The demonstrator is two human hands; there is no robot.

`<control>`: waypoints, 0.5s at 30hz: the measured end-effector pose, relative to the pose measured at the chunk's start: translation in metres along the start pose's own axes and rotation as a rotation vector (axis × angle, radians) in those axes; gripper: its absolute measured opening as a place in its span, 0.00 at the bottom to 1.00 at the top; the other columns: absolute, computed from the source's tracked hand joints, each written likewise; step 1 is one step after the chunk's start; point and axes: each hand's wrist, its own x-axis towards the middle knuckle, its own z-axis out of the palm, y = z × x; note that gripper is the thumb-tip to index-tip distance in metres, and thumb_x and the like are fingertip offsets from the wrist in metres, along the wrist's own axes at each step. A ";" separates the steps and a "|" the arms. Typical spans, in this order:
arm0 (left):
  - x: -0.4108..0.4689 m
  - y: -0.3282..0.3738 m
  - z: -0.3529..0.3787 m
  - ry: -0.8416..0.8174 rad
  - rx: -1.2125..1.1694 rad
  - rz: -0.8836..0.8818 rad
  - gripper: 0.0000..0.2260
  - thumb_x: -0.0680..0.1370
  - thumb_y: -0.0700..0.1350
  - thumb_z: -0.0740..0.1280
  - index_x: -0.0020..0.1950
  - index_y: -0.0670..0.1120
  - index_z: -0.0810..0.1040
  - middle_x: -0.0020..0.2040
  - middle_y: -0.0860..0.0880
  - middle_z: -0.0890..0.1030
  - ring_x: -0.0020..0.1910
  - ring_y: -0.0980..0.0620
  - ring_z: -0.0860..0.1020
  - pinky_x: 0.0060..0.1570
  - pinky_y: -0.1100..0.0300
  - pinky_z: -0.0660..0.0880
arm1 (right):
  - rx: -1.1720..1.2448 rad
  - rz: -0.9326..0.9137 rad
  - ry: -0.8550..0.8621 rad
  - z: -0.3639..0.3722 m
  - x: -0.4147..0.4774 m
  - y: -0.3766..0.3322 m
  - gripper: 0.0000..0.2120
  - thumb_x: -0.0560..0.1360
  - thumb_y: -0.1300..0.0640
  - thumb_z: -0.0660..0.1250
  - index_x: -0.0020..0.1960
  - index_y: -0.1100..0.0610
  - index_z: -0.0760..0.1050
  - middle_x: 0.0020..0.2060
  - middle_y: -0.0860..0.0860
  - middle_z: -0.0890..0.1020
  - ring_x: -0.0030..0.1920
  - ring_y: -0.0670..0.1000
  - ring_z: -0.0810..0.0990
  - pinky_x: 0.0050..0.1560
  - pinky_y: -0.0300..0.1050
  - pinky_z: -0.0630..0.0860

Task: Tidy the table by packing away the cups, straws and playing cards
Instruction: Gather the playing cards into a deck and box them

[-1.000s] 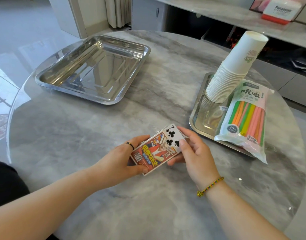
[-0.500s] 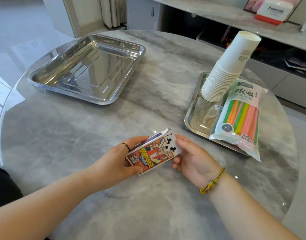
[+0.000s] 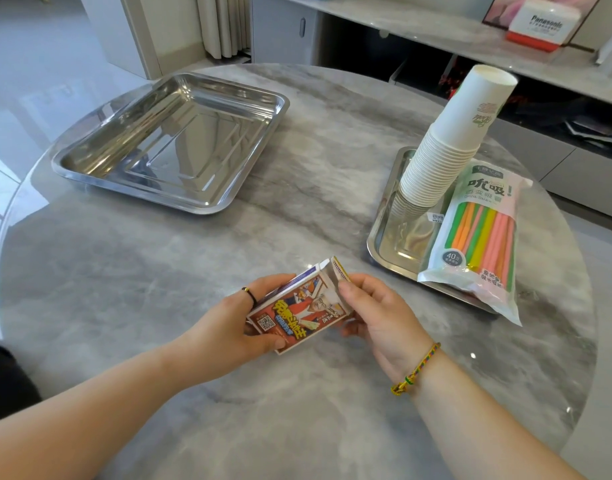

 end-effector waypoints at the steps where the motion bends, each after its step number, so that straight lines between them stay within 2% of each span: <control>1: 0.000 0.000 0.000 -0.006 -0.035 -0.012 0.29 0.67 0.29 0.70 0.53 0.61 0.70 0.45 0.61 0.82 0.44 0.62 0.80 0.41 0.67 0.78 | 0.000 -0.048 0.036 -0.002 0.001 -0.002 0.07 0.74 0.61 0.61 0.39 0.54 0.73 0.23 0.47 0.78 0.21 0.43 0.73 0.21 0.32 0.68; 4: -0.001 0.000 0.003 -0.033 -0.178 -0.043 0.29 0.65 0.25 0.69 0.54 0.56 0.71 0.42 0.55 0.83 0.40 0.58 0.82 0.35 0.64 0.78 | 0.049 -0.150 0.111 -0.006 0.002 -0.007 0.05 0.74 0.61 0.61 0.41 0.53 0.72 0.21 0.47 0.78 0.17 0.43 0.70 0.19 0.33 0.67; 7: -0.001 0.002 0.006 -0.046 -0.281 -0.064 0.28 0.66 0.24 0.68 0.54 0.54 0.71 0.40 0.55 0.84 0.38 0.56 0.82 0.32 0.64 0.78 | 0.085 -0.253 0.203 -0.005 0.002 -0.005 0.08 0.75 0.62 0.59 0.43 0.51 0.72 0.33 0.49 0.79 0.19 0.42 0.72 0.21 0.33 0.69; 9: 0.000 0.003 0.007 -0.034 -0.319 -0.069 0.27 0.66 0.24 0.67 0.53 0.53 0.71 0.39 0.56 0.84 0.37 0.57 0.82 0.32 0.64 0.78 | -0.124 -0.447 0.262 -0.005 -0.001 -0.005 0.11 0.75 0.63 0.61 0.44 0.47 0.73 0.40 0.46 0.79 0.30 0.38 0.76 0.29 0.29 0.71; 11: 0.000 0.004 0.007 -0.027 -0.331 -0.065 0.27 0.66 0.24 0.67 0.53 0.53 0.71 0.38 0.57 0.84 0.37 0.58 0.82 0.32 0.64 0.78 | -0.419 -0.607 0.198 -0.005 -0.005 -0.006 0.11 0.73 0.58 0.62 0.46 0.40 0.72 0.48 0.40 0.75 0.46 0.30 0.74 0.43 0.25 0.70; 13: 0.000 0.005 0.008 -0.021 -0.333 -0.059 0.27 0.66 0.24 0.67 0.53 0.53 0.71 0.38 0.57 0.84 0.37 0.58 0.81 0.32 0.64 0.78 | -0.550 -0.624 0.123 -0.002 -0.007 -0.005 0.12 0.71 0.53 0.60 0.48 0.36 0.70 0.54 0.34 0.70 0.55 0.27 0.67 0.52 0.24 0.68; 15: 0.000 0.005 0.007 -0.013 -0.333 -0.057 0.27 0.66 0.24 0.67 0.53 0.53 0.71 0.38 0.56 0.84 0.37 0.58 0.81 0.32 0.64 0.78 | -0.551 -0.607 0.095 0.000 -0.007 -0.003 0.13 0.71 0.54 0.60 0.49 0.35 0.69 0.56 0.33 0.67 0.57 0.25 0.64 0.56 0.25 0.65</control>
